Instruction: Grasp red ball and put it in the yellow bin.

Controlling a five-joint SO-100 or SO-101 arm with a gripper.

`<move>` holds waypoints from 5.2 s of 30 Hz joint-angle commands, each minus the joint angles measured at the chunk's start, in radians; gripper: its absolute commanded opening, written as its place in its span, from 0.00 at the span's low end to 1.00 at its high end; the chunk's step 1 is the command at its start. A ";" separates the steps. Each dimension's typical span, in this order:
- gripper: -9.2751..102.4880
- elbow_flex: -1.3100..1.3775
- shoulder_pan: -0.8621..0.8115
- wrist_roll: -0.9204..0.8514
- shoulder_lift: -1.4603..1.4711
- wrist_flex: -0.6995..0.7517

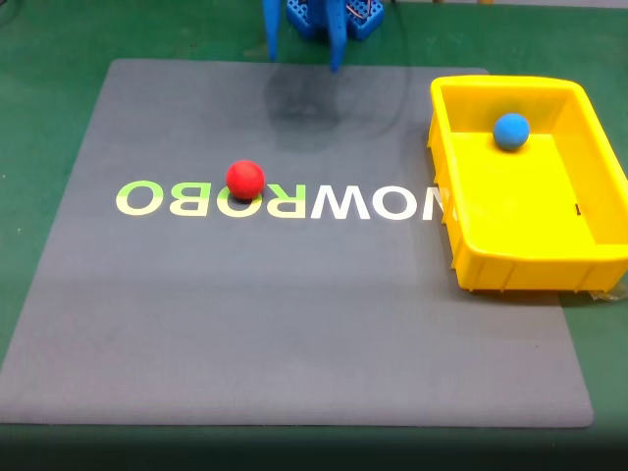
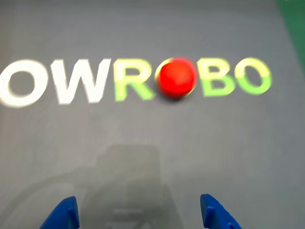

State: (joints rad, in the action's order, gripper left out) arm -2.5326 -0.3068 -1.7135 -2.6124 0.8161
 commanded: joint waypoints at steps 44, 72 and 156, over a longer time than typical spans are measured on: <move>0.33 0.813 -0.032 0.005 1.220 -0.288; 0.09 0.841 0.112 0.103 0.910 -0.278; 0.08 -0.523 0.295 0.209 -0.713 0.325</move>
State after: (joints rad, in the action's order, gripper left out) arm -3.0342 -0.0061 -1.5140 -3.3134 1.1382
